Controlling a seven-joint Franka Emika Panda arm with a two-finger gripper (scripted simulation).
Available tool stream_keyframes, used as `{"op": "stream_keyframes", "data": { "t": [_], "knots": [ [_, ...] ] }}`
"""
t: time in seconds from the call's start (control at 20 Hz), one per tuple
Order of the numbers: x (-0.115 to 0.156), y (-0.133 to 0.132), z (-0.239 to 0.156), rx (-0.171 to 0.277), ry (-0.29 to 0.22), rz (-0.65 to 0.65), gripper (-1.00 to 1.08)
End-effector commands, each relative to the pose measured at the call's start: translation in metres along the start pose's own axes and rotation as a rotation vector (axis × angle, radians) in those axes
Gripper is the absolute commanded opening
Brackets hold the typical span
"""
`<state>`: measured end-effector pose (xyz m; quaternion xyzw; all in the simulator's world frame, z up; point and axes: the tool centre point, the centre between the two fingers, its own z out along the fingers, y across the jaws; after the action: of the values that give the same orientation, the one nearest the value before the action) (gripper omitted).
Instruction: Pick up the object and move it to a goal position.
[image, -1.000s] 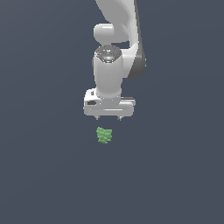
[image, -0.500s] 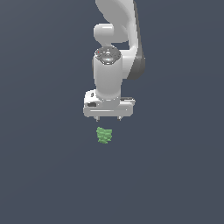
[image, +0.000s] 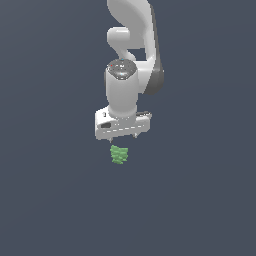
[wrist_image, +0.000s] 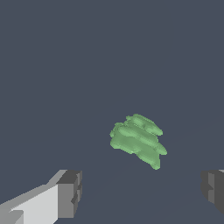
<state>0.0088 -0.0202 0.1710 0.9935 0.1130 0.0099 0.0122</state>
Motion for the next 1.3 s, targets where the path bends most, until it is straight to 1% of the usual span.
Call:
{"op": "stream_keyframes", "data": {
  "t": [0.0,1.25],
  "knots": [
    [0.001,0.002,0.004,0.000,-0.002,-0.064,1.00],
    [0.006,0.018,0.043,0.017,-0.011,-0.722,1.00]
  ]
}}
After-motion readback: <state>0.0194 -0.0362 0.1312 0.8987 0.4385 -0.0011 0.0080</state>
